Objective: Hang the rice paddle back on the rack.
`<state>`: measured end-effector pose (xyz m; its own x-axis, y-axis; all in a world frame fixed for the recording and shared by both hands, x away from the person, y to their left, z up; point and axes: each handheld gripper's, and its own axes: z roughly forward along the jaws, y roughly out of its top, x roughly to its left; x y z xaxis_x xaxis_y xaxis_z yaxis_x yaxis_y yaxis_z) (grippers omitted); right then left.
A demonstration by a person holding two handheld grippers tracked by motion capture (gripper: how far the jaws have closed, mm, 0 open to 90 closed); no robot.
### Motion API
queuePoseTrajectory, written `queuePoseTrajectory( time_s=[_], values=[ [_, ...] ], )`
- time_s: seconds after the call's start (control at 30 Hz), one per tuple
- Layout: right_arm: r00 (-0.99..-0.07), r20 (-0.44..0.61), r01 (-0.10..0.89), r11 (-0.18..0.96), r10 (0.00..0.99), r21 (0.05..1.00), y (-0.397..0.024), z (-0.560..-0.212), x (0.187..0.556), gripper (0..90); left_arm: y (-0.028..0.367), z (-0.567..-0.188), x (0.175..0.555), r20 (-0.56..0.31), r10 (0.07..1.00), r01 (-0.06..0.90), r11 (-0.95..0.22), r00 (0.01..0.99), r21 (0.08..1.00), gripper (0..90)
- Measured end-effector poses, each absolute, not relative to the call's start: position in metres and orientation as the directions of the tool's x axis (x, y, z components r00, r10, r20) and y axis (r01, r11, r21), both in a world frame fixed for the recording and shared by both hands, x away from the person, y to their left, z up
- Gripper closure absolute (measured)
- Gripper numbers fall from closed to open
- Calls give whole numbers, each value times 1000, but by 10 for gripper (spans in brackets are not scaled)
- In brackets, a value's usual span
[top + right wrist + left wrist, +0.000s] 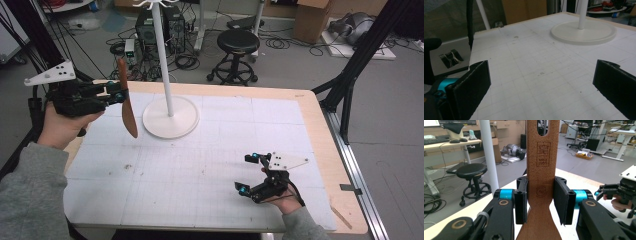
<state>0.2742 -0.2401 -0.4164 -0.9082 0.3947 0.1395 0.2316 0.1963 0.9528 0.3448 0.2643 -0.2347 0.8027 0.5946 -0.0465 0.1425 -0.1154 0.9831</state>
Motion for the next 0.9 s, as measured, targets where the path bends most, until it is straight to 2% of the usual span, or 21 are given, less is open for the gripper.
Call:
queuePoseTrajectory(
  time_s=[0.53, 0.9],
  values=[
    [-887, 146, 246, 181, 439, 952, -244, -416, 276, 0, 266, -223, 370, -74, 595, 165, -100, 800, 981, 651],
    [-883, 146, 247, 177, 445, 953, -245, -415, 275, 0, 268, -194, 379, -58, 612, 155, -106, 789, 982, 651]
  ],
)
